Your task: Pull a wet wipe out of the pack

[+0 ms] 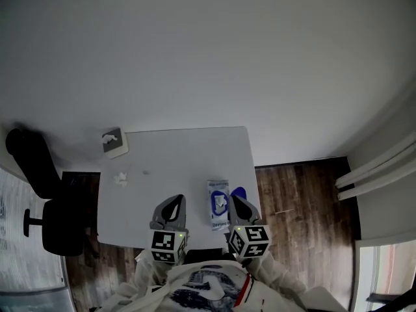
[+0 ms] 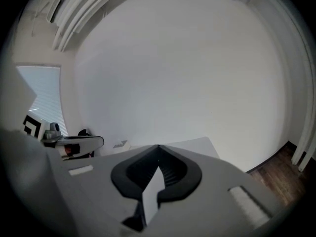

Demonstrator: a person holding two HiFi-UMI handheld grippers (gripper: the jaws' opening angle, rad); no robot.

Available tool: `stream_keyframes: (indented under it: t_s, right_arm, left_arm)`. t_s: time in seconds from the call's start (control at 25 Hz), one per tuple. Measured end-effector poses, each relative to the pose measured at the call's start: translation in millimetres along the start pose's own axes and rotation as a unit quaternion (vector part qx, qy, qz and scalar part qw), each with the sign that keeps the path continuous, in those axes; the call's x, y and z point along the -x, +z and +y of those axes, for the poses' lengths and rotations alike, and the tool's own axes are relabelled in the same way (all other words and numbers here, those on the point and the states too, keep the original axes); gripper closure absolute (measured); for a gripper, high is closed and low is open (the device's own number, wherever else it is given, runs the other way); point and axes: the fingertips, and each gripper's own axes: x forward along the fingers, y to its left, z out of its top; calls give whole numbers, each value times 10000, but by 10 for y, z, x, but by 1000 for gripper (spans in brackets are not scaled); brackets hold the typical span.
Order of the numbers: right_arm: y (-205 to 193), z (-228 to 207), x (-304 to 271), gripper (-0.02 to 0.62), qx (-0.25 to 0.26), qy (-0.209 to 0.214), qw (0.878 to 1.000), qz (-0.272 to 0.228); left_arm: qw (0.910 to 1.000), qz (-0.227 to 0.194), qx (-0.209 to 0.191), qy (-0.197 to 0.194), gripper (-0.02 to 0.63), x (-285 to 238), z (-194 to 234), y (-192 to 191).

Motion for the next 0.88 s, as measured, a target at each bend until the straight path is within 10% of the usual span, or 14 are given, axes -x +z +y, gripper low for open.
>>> stream_keyframes:
  t_s: [0.88]
  right_arm:
    - [-237, 25, 211, 589, -8, -1540, 9876, 317]
  left_arm:
    - [9955, 127, 165, -921, 601, -50, 183, -235]
